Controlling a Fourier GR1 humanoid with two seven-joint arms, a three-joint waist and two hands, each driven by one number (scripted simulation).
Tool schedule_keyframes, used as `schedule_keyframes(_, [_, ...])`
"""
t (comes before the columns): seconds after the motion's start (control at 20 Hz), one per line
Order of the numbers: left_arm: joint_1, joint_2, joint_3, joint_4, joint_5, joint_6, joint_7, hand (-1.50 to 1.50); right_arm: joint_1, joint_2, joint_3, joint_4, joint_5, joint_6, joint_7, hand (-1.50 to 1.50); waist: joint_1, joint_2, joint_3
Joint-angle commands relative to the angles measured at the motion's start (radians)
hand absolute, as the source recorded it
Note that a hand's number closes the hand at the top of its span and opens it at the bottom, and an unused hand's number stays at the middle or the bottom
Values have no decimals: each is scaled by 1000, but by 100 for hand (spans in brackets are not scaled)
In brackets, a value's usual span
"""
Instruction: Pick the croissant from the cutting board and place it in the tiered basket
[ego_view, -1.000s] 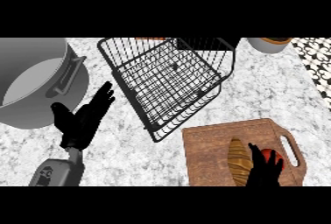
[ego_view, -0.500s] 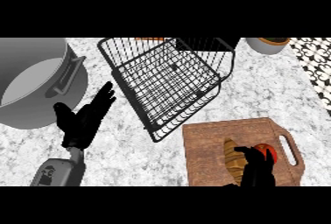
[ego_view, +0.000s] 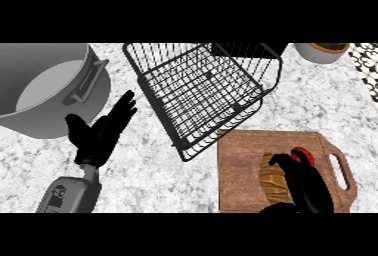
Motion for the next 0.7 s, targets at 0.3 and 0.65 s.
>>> schedule_keyframes(0.3, [57,-2,23,47,-8,-5,-58,0,-171,-153,-241,-150,-489,382,-231,150,-53,-2,14])
schedule_keyframes(0.65, [43,-4,36,-9,-2,15,-9,0,-199,-224,-491,-396,-759,487,-168,150,-65,-8,14])
